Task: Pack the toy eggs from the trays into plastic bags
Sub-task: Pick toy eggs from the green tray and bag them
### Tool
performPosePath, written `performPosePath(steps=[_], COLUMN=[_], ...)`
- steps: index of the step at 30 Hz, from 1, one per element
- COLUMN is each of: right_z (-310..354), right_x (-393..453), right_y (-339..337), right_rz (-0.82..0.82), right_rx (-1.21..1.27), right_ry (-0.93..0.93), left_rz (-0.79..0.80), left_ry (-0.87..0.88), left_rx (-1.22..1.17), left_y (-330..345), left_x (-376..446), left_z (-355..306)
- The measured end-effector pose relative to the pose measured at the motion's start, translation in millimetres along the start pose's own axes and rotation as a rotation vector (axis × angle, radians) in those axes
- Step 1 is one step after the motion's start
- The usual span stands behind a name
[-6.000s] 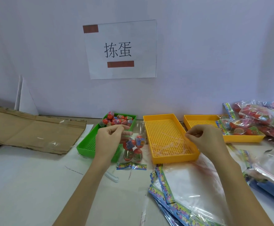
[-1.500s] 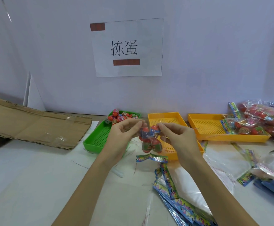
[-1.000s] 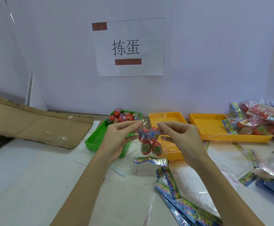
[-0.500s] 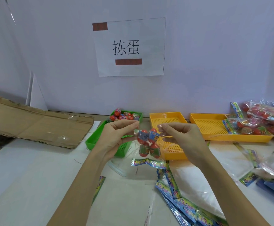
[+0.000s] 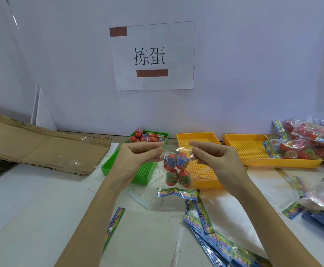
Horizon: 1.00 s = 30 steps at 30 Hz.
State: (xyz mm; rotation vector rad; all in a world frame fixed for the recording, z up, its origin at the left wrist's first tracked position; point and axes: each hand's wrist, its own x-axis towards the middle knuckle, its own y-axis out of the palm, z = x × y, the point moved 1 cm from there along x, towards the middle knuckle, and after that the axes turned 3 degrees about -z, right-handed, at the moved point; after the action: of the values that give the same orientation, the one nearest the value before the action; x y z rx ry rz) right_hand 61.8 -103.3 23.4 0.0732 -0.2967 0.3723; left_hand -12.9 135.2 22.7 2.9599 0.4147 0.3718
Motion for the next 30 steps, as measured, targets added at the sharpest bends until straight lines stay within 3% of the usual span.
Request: performPosePath(steps=[7, 20, 30], right_z=[-0.6, -2.3, -0.6], right_x=[2.0, 2.6, 3.1], right_y=[-1.1, -1.7, -0.9], right_rz=[0.024, 0.045, 0.037], right_rx=[0.076, -0.048, -0.060], right_ry=[-0.027, -0.113, -0.135], left_rz=[0.058, 0.050, 0.056], left_ry=[0.036, 0.202, 0.231], left_rx=[0.003, 0.157, 0.185], left_y=[-3.1, -7.3, -8.0], left_x=[-1.5, -3.0, -2.4], left_z=[-2.1, -1.2, -0.9])
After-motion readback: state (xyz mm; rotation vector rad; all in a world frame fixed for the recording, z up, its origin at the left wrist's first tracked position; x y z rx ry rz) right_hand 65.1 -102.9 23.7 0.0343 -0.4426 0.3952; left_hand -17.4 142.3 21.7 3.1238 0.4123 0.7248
